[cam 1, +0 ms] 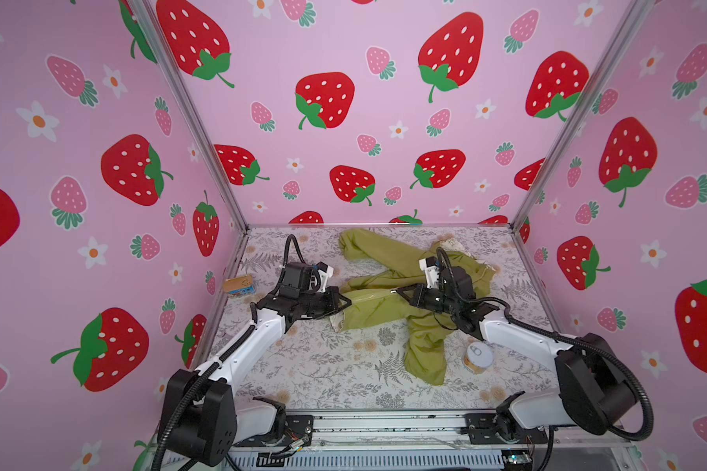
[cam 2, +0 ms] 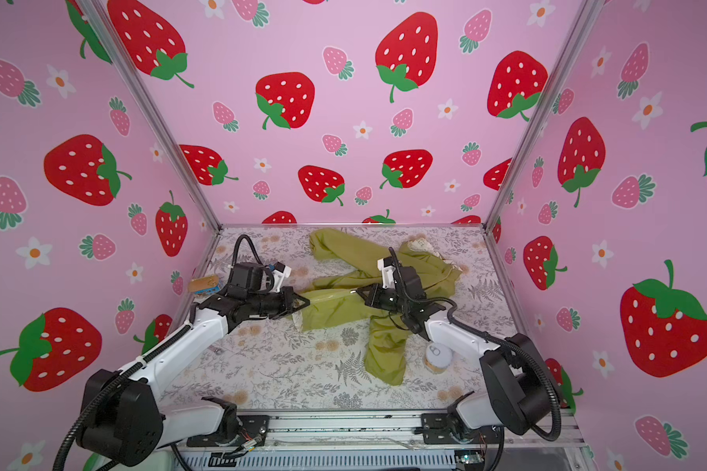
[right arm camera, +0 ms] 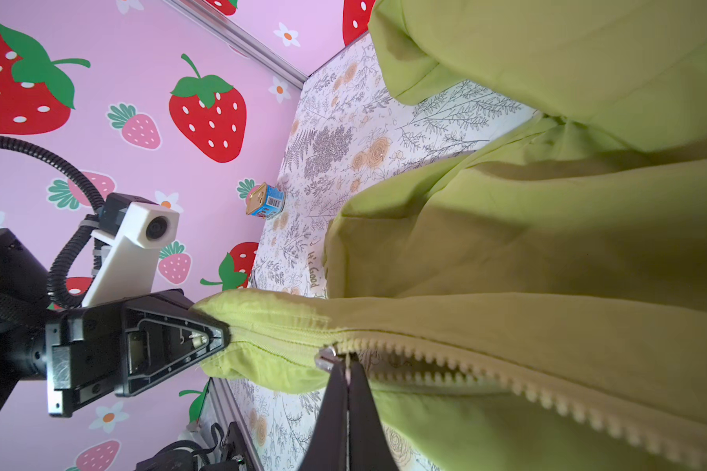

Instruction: Zip up the jacket

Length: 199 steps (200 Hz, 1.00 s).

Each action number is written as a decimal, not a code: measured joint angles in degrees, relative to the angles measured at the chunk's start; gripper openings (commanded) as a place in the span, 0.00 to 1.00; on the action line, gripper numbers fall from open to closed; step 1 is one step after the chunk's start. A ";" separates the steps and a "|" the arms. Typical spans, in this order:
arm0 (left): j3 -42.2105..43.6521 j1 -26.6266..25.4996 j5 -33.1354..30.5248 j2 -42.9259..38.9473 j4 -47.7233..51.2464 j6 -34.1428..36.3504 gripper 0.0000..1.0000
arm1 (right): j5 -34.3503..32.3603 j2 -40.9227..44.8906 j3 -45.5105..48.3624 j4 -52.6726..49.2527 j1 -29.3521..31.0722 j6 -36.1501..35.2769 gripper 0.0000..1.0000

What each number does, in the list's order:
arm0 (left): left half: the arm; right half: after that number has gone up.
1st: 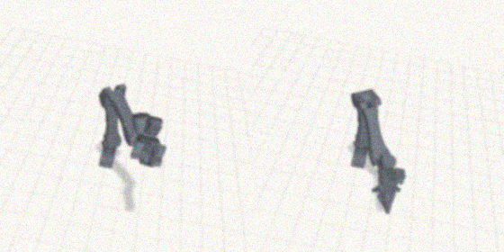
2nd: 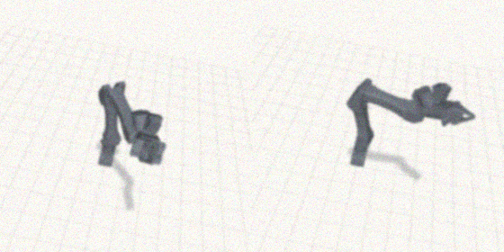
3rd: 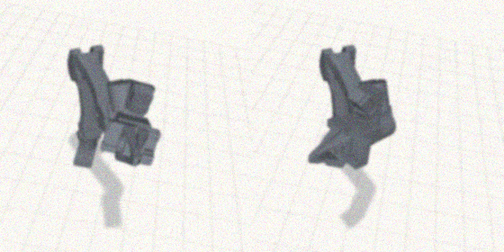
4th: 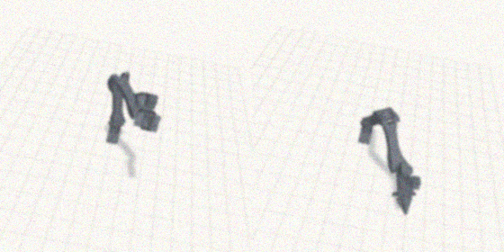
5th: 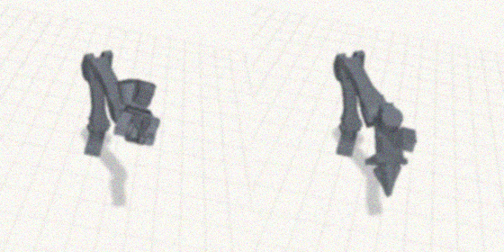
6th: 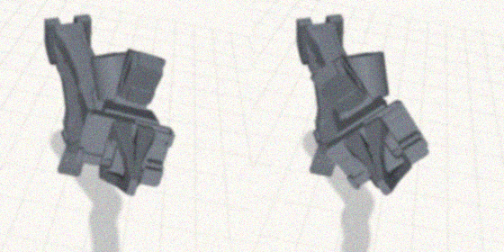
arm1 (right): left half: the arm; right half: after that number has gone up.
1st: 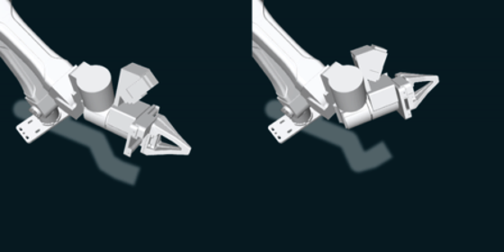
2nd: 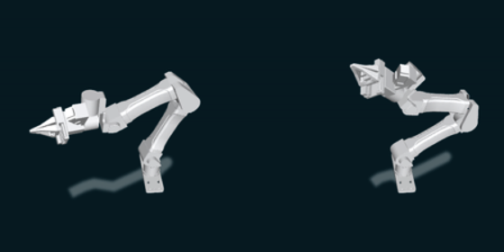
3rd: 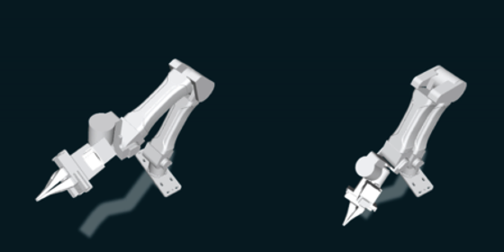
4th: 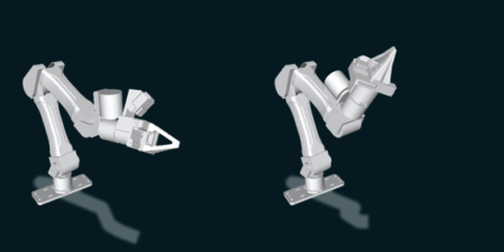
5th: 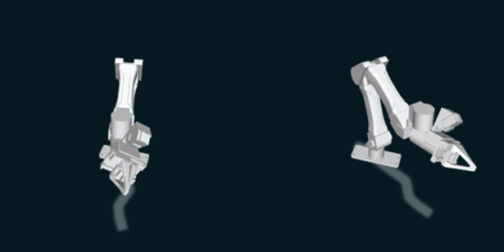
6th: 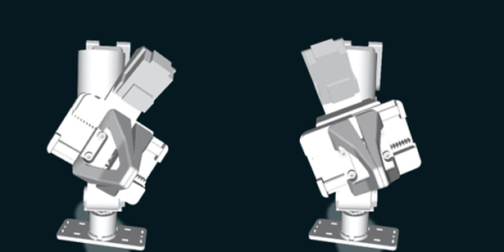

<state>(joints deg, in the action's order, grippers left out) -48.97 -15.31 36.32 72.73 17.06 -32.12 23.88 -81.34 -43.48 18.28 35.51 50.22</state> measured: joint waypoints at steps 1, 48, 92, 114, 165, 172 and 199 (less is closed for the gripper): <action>0.00 0.00 -0.09 0.00 0.02 0.02 0.00 | -0.02 0.00 -0.07 -0.07 -0.02 -0.02 0.00; 0.00 0.07 -3.93 -1.92 1.60 0.85 0.00 | -1.64 -0.70 -2.58 -3.43 -0.83 -2.67 0.00; 0.00 0.09 -6.21 -2.58 2.64 0.92 0.00 | -2.56 -1.42 -4.26 -5.92 -1.60 -4.68 0.00; 0.00 0.09 -7.23 -2.78 3.02 0.92 0.00 | -3.32 -1.46 -5.09 -7.54 -2.05 -5.66 0.00; 0.00 0.22 -9.20 -3.80 3.85 0.94 0.00 | -4.31 -1.49 -6.56 -10.43 -4.87 -7.85 0.00; 0.00 0.22 -9.42 -3.80 3.89 0.92 0.00 | -4.48 -1.49 -6.73 -10.91 -5.29 -8.15 0.00; 0.00 0.35 -10.45 -3.82 4.09 0.92 0.00 | -5.29 -1.49 -7.21 -12.68 -6.73 -9.44 0.00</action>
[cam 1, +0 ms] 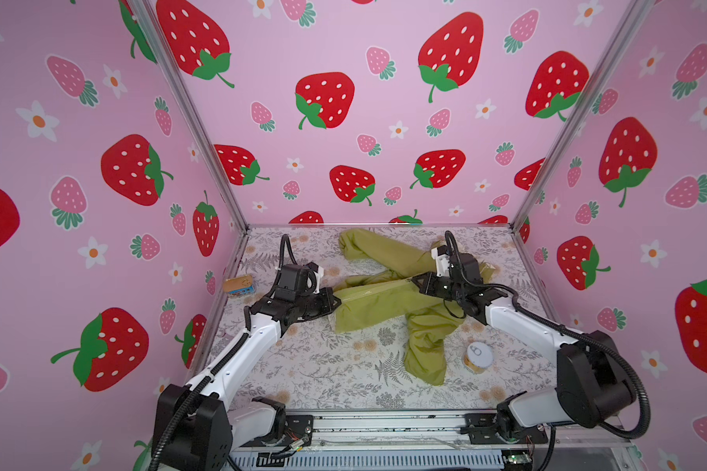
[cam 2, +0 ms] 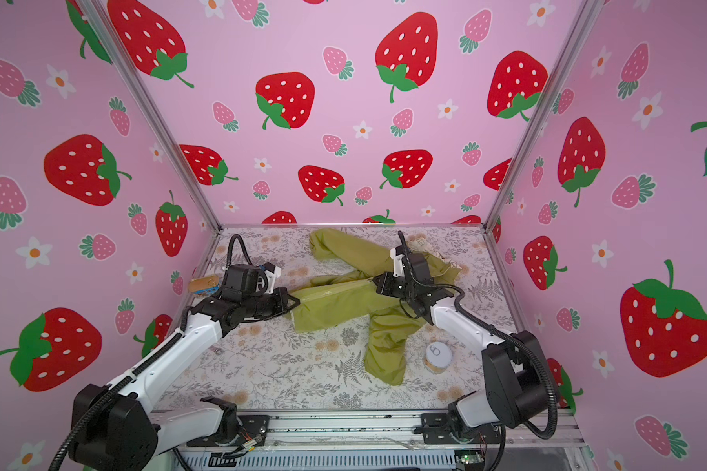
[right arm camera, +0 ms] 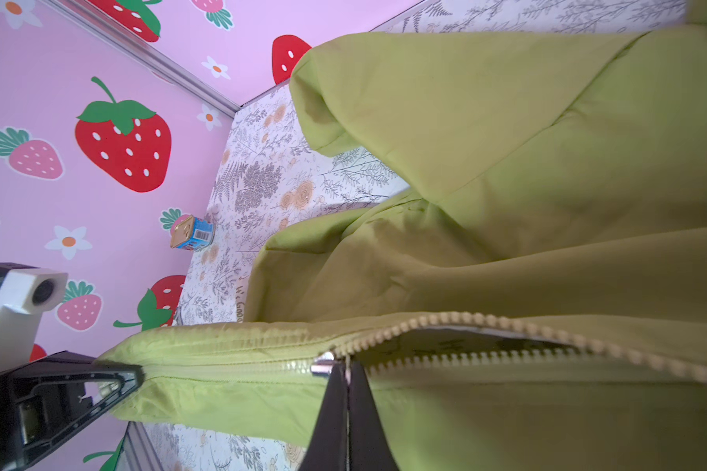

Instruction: Zip up the jacket

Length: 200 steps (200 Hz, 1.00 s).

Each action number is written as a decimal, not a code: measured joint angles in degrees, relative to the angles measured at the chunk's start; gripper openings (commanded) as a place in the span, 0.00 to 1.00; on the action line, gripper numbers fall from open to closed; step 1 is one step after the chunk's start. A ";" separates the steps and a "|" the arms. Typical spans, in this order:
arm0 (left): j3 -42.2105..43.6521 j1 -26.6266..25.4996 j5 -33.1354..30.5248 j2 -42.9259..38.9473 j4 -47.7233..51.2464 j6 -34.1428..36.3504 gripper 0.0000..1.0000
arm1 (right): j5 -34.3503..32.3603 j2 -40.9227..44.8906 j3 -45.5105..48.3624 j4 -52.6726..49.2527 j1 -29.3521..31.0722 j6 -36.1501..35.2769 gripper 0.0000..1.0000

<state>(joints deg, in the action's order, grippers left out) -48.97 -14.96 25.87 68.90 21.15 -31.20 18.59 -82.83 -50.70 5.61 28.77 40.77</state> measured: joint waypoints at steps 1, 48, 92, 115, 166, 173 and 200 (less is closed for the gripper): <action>0.00 0.00 -0.02 0.00 0.00 0.00 0.00 | 0.00 0.00 -0.02 -0.04 -0.04 -0.02 0.00; 0.00 0.31 -1.42 -0.61 0.15 -0.02 0.00 | -1.25 0.00 -0.59 -2.34 -3.23 -1.75 0.00; 0.00 0.63 -2.03 -1.11 0.31 -0.04 0.00 | -2.71 -0.04 -0.79 -4.28 -5.49 -3.52 0.00; 0.11 0.96 -2.54 -1.31 0.46 -0.04 0.00 | -3.54 -0.07 -0.90 -5.22 -6.91 -4.48 0.00; 0.72 1.77 -2.93 -1.92 0.83 -0.09 0.00 | -5.68 -0.28 -2.29 -7.23 -9.51 -6.05 0.00; 0.72 1.81 -2.97 -1.92 0.83 -0.09 0.00 | -5.84 -0.35 -2.40 -7.28 -9.73 -6.19 0.00; 0.76 2.16 -2.99 -2.01 0.94 -0.09 0.00 | -6.43 -0.61 -2.69 -7.80 -10.71 -6.60 0.00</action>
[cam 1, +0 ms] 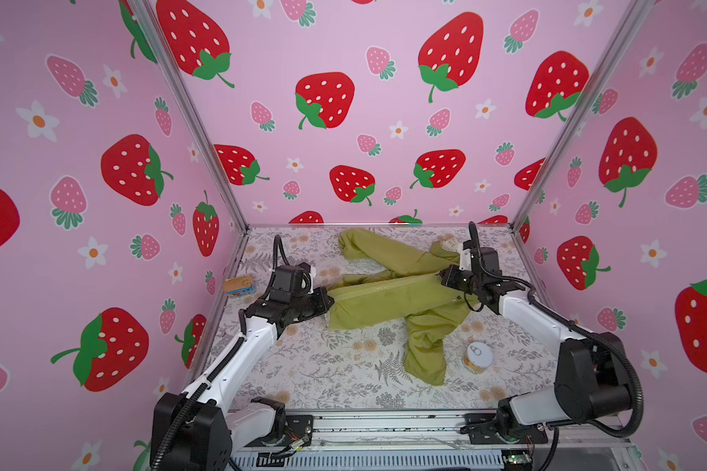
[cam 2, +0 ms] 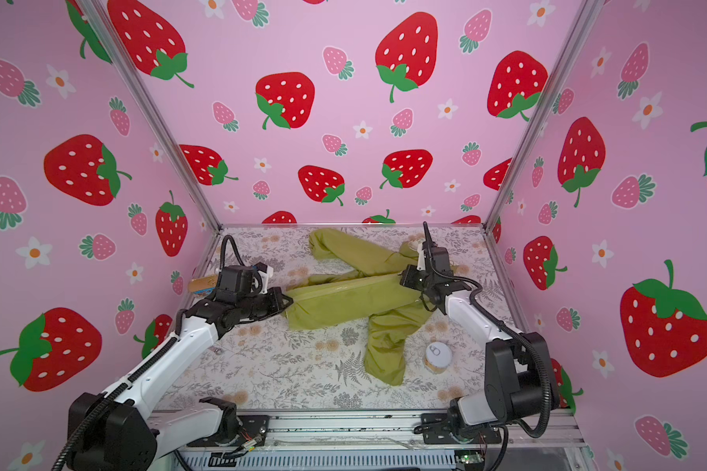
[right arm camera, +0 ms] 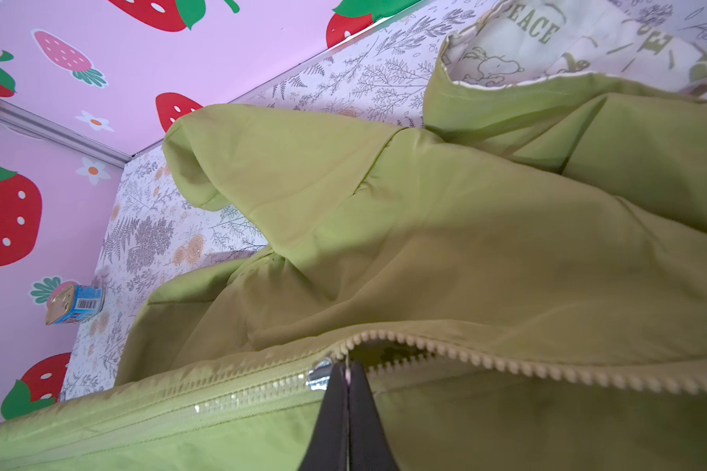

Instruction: Zip up the jacket

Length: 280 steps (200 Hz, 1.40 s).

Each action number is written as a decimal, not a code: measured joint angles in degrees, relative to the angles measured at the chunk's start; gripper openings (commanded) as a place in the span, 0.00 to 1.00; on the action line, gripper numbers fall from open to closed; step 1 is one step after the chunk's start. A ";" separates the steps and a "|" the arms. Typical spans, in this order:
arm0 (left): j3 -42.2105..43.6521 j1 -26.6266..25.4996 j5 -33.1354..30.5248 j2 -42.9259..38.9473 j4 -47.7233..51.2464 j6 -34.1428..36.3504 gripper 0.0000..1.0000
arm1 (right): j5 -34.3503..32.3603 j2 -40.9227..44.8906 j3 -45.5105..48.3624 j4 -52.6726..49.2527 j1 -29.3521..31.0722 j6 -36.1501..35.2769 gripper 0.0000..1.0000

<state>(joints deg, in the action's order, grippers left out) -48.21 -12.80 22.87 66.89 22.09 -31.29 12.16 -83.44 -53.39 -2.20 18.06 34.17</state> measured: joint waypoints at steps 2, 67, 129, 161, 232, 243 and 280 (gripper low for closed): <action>0.02 0.07 0.02 0.00 0.00 0.00 0.00 | -0.09 -0.07 -0.02 -0.07 -0.07 0.00 0.00; 0.92 1.77 -1.05 -1.57 0.50 -0.02 0.00 | -2.19 -0.46 -1.70 -2.29 -2.36 -1.38 0.00; 1.88 4.68 -1.97 -1.92 0.85 -0.24 0.00 | -3.76 -0.50 -3.82 -4.44 -6.49 -2.64 0.00; 1.90 6.34 -2.23 -1.92 1.09 -0.42 0.00 | -4.00 -0.68 -5.01 -5.49 -10.03 -3.04 0.00; 1.90 7.58 -1.57 -1.92 0.98 -0.46 0.00 | -2.91 -1.79 -5.51 -6.58 -14.62 -3.41 0.00; 1.90 7.78 -1.51 -1.92 1.03 -0.46 0.00 | -2.93 -1.84 -5.51 -6.71 -14.97 -3.43 0.00; 1.90 8.20 -1.20 -1.86 0.98 -0.46 0.00 | -2.78 -2.19 -6.12 -7.26 -15.74 -3.41 0.00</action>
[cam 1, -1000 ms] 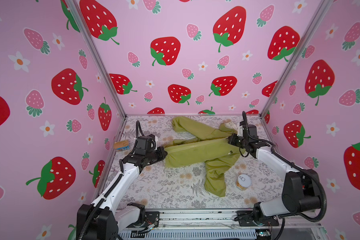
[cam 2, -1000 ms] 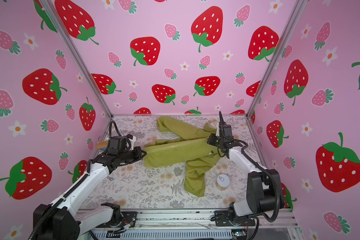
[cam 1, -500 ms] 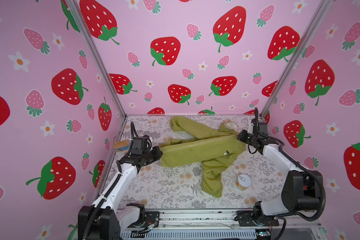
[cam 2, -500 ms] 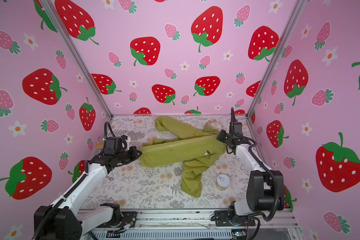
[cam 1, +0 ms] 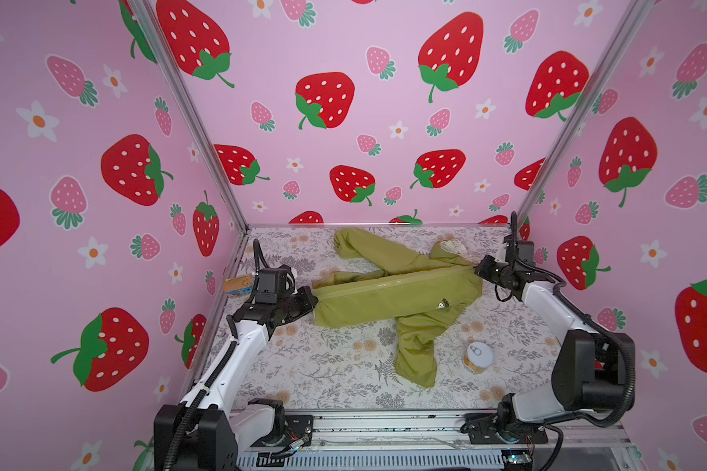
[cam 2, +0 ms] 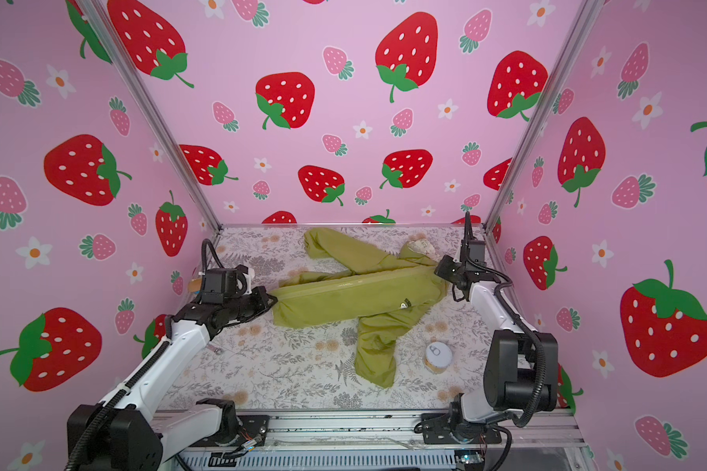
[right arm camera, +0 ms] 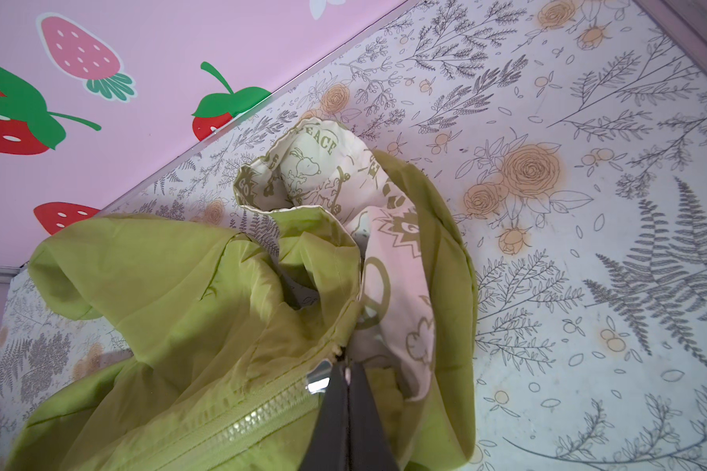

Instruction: Zip up the jacket

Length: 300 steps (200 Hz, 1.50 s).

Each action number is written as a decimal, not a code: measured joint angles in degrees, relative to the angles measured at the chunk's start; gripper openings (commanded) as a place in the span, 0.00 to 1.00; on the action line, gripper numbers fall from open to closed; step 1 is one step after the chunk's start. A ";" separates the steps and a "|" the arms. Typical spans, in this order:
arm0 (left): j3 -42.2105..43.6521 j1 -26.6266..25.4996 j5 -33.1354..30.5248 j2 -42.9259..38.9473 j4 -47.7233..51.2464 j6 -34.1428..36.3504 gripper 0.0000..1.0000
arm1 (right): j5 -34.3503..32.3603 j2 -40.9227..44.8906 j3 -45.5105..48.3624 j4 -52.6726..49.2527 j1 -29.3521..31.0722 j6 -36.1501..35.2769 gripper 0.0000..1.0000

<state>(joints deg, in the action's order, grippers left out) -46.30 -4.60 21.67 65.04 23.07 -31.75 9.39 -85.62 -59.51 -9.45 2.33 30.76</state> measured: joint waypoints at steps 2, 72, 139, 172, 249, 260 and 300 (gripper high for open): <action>0.00 0.00 0.00 0.04 0.00 0.00 0.00 | 0.07 -0.04 -0.09 -0.04 0.00 -0.02 0.00; -0.92 0.96 -0.17 1.03 0.42 0.02 0.00 | -1.09 -0.31 -2.62 -1.75 -0.07 -0.79 0.00; -5.18 1.75 -0.26 4.66 0.50 0.04 0.26 | 3.19 -0.57 -3.52 -0.72 -0.76 -1.90 0.39; -8.68 2.32 -2.25 4.42 1.84 0.13 0.90 | 3.32 0.09 -3.65 0.00 -1.09 -2.73 0.96; -15.41 3.50 -7.50 -3.87 0.50 2.05 0.99 | -7.76 12.02 -3.13 3.02 -1.36 -5.11 0.99; -14.67 3.50 -8.63 -6.51 -3.19 3.17 0.99 | -9.11 14.40 -1.57 5.90 -1.38 -5.38 0.99; -7.04 3.54 -15.93 -14.99 -18.71 7.08 1.00 | -16.02 28.33 18.58 27.82 -1.40 -6.78 0.99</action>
<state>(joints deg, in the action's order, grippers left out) -53.34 -1.06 5.74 50.04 4.36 -24.67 -6.63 -57.30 -40.93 18.37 0.93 23.99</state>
